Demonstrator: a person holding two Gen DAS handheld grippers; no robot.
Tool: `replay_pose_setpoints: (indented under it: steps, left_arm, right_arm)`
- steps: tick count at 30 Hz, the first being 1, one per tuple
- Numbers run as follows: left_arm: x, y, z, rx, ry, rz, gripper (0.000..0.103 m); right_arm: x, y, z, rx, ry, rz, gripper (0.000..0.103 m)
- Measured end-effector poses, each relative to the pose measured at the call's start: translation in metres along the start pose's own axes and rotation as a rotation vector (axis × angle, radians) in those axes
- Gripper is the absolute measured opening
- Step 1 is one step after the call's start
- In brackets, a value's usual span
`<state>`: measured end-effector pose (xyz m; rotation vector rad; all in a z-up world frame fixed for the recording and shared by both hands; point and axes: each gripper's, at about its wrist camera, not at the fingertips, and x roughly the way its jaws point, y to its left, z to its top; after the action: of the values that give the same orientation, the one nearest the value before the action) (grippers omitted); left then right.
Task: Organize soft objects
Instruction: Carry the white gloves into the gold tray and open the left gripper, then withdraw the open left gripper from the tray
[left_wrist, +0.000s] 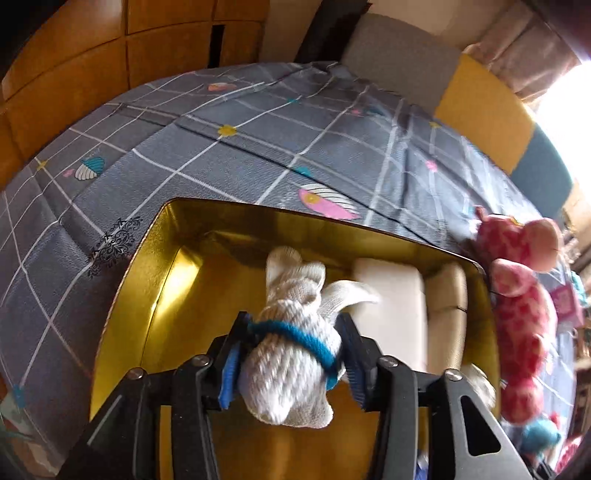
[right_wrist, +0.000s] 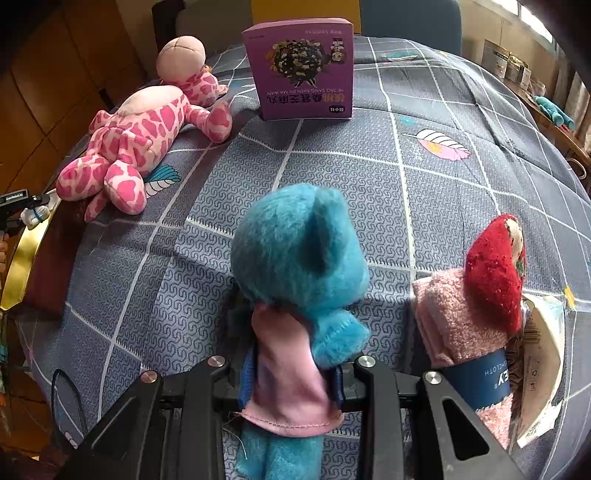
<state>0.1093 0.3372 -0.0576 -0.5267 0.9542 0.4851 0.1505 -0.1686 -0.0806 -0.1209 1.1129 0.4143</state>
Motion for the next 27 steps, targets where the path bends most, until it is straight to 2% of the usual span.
replay_pose_setpoints:
  steps: [3,6,11,18,27]
  left_arm:
    - [0.006,-0.002,0.0,0.002,0.01,0.003,0.058]
    - [-0.006,-0.003,-0.006,0.029,-0.026,0.026,0.065]
    - [-0.041,-0.008,-0.023,0.093,-0.103,0.044,0.066]
    - [-0.102,-0.028,-0.076,0.177,-0.211,-0.013,0.067]
    - [-0.141,-0.054,-0.134,0.274,-0.237,-0.065,0.067]
  right_arm:
    - [0.0,0.0,0.0,0.005,-0.003,0.0,0.031]
    - [-0.001,0.001,0.0,0.004,-0.004,-0.003,0.031]
    - [-0.001,0.002,0.0,0.002,-0.007,-0.007,0.031]
    - [-0.002,0.004,0.0,-0.012,-0.014,-0.024,0.031]
    - [-0.001,0.006,-0.002,-0.03,-0.03,-0.052,0.031]
